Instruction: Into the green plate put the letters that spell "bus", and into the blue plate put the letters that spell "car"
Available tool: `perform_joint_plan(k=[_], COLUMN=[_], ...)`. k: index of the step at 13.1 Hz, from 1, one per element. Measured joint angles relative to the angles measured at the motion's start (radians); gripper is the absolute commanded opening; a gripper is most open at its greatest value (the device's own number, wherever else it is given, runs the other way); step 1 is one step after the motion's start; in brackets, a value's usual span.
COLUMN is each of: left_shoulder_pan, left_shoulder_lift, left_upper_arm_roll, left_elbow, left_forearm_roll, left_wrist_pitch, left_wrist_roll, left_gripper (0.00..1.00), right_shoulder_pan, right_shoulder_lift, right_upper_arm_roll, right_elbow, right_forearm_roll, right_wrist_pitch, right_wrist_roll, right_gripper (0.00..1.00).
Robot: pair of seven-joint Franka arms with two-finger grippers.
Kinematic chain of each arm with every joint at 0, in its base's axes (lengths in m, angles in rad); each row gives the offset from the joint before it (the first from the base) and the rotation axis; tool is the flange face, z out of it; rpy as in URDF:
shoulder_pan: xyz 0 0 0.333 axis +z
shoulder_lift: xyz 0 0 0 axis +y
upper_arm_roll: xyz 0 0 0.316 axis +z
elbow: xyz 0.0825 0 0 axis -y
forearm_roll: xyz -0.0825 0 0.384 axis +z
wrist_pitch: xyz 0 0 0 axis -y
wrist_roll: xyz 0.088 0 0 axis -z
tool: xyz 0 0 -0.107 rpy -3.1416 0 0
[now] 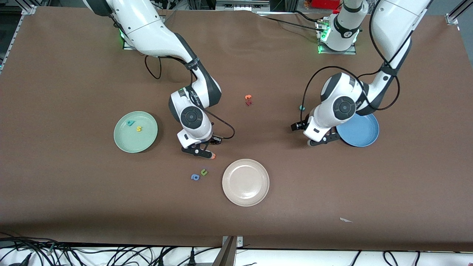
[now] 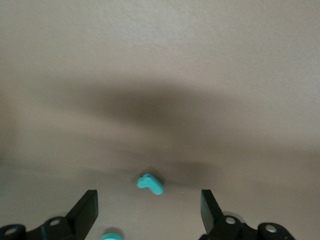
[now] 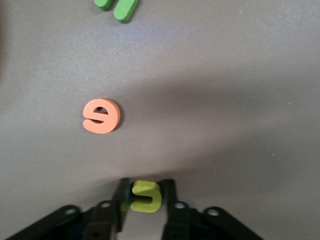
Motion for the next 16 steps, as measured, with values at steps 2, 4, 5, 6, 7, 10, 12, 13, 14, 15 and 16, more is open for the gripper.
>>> perform_joint_plan(k=[2,4,5,6,7,10,12,13,14,15,16], left_shoulder_pan=[-0.011,-0.011,-0.011,-0.011,-0.011,-0.011,-0.011,-0.011,-0.011,-0.011,-0.011], left_shoulder_lift=[0.018,0.027,0.027,0.027,0.027,0.027,0.027,0.027,0.027,0.027,0.027], left_upper_arm_roll=[0.001,0.003,0.004,0.004,0.004,0.005,0.005,0.005,0.004,0.004,0.004], left_elbow=[-0.030,-0.073,-0.086,-0.092,-0.094,-0.099,-0.100,-0.100,-0.100,-0.101,-0.101], left_forearm_roll=[0.016,0.036,0.040,0.041,0.045,0.124,0.192,0.204,0.206,0.206,0.206], left_wrist_pitch=[0.065,0.140,0.158,0.163,0.164,0.164,0.164,0.164,0.164,0.164,0.164], left_wrist_roll=[-0.010,-0.012,-0.012,-0.012,-0.012,-0.045,-0.102,-0.114,-0.117,-0.118,-0.122], left_gripper=[0.89,0.83,0.79,0.77,0.76,0.75,0.75,0.75,0.75,0.75,0.75], right_shoulder_pan=[0.000,0.000,0.000,0.000,-0.001,-0.011,-0.018,-0.026,-0.037,-0.050,-0.063], right_shoulder_lift=[-0.001,-0.006,-0.016,-0.035,-0.060,-0.143,-0.206,-0.238,-0.265,-0.285,-0.296], right_upper_arm_roll=[-0.001,-0.010,-0.022,-0.045,-0.076,-0.181,-0.255,-0.289,-0.314,-0.331,-0.337], right_elbow=[0.000,0.003,0.007,0.011,0.013,-0.030,-0.131,-0.197,-0.267,-0.336,-0.399], right_forearm_roll=[-0.001,-0.005,-0.007,-0.008,-0.008,-0.006,-0.001,0.010,0.025,0.042,0.066], right_wrist_pitch=[-0.002,-0.031,-0.060,-0.113,-0.183,-0.308,-0.314,-0.301,-0.269,-0.221,-0.165], right_wrist_roll=[-0.001,-0.009,-0.030,-0.078,-0.143,-0.352,-0.513,-0.592,-0.662,-0.718,-0.754], right_gripper=[0.17,0.17,0.17,0.17,0.17,0.17,0.17,0.17,0.17,0.17,0.17])
